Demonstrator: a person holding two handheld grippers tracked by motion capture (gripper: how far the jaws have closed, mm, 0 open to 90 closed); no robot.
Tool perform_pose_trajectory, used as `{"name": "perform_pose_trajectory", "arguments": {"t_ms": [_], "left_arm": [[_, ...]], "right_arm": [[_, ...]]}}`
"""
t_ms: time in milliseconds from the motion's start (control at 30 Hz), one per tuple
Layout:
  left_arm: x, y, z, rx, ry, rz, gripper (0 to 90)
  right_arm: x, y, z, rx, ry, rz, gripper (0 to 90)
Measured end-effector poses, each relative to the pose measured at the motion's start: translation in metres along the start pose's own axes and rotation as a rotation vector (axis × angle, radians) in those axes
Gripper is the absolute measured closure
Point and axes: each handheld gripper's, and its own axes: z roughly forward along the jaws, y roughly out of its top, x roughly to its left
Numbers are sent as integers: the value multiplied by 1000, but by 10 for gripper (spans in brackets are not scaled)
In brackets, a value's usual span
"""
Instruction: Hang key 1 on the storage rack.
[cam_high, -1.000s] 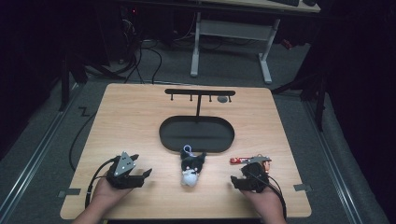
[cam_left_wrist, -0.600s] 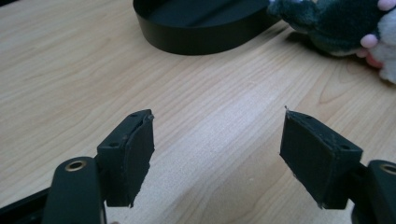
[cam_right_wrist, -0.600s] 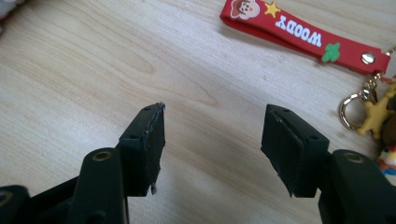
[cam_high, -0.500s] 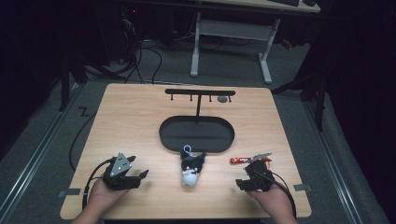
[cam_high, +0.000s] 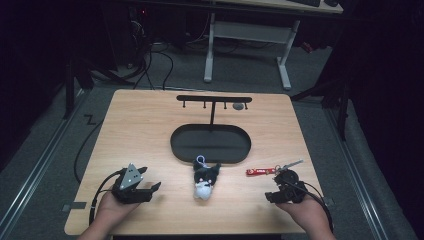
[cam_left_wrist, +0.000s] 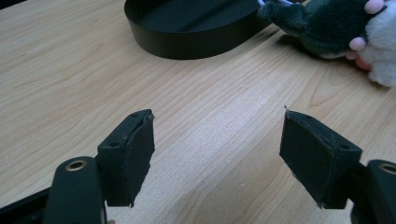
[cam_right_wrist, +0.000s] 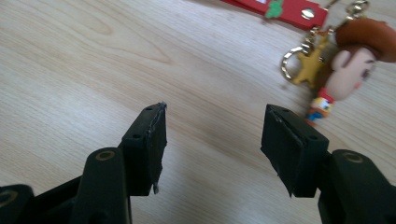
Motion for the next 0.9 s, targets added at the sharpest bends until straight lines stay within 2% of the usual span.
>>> {"name": "perform_pose_trajectory", "arguments": {"t_ms": [100, 167, 433, 700, 833, 900], "left_arm": [[0, 0, 0, -5, -4, -9, 265], [0, 0, -1, -3, -6, -12, 265], [2, -5, -6, 3, -8, -28, 265], [5, -10, -12, 15, -5, -39, 268], [6, -10, -14, 5, -2, -44, 269], [5, -11, -13, 11, -5, -42, 269]], "right_arm": [[-6, 0, -3, 15, -9, 17, 422], [-11, 0, -4, 10, -10, 24, 463], [-30, 2, -5, 3, -36, 71, 505], [-42, 12, -1, 12, -66, 86, 505], [-46, 16, 1, 17, -76, 89, 507], [-49, 19, 3, 21, -78, 107, 508]]}}
